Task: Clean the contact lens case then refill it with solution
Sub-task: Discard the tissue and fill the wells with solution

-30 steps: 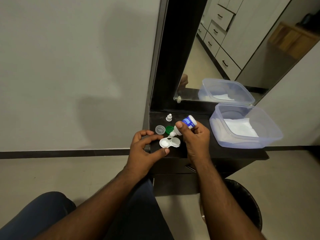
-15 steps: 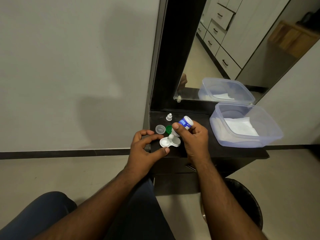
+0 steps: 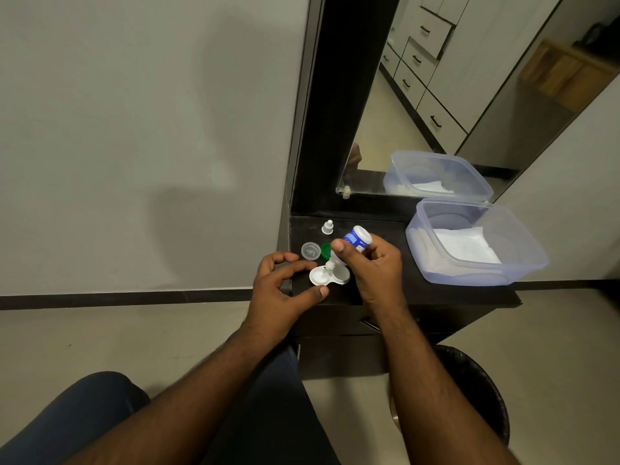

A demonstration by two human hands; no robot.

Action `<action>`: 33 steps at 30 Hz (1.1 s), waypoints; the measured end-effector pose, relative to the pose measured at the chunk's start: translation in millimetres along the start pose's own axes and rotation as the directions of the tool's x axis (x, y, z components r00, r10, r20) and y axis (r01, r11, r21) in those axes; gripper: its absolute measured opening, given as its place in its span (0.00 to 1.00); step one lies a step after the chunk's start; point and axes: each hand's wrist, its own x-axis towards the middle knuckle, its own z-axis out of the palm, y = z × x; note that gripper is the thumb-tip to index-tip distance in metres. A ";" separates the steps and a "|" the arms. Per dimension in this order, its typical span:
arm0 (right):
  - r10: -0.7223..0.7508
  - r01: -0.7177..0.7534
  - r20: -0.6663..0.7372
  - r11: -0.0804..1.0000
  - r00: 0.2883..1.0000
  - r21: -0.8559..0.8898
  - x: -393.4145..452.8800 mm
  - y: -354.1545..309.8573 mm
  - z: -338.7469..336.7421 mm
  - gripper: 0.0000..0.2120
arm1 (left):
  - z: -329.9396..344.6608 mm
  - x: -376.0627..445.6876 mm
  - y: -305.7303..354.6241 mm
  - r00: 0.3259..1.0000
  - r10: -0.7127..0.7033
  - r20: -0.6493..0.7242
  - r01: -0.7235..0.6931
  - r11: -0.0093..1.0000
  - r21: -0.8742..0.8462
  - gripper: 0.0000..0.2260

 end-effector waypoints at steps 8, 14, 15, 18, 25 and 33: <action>0.098 -0.076 -0.122 0.982 0.988 0.175 0.9 -7.0 1.2 0.05 | -0.1 -0.3 1.6 1.000 0.028 -0.014 -0.028 1.000 0.003 0.17; 0.080 -0.064 -0.085 0.983 0.993 0.173 -0.2 -7.2 -2.4 0.04 | 0.7 0.0 1.9 0.998 0.046 -0.032 -0.046 0.999 0.003 0.17; 0.047 -0.039 -0.056 0.990 0.997 0.133 -1.7 -7.0 -1.1 0.03 | 0.9 0.0 2.5 0.998 0.048 -0.032 -0.048 0.999 0.003 0.17; -0.001 0.001 -0.006 0.999 1.000 0.034 -1.5 -3.0 1.1 0.03 | 1.7 1.0 2.4 0.998 0.053 -0.040 -0.053 0.999 0.007 0.17; -0.021 0.022 0.021 0.998 1.000 -0.054 -0.4 3.4 0.3 0.06 | 2.0 0.3 0.8 0.999 0.033 -0.033 -0.032 0.999 0.014 0.18; 0.098 -0.089 -0.067 0.988 0.993 0.127 4.3 -4.8 -1.6 0.06 | 1.8 0.8 -0.7 0.998 0.042 -0.041 -0.042 0.999 0.003 0.17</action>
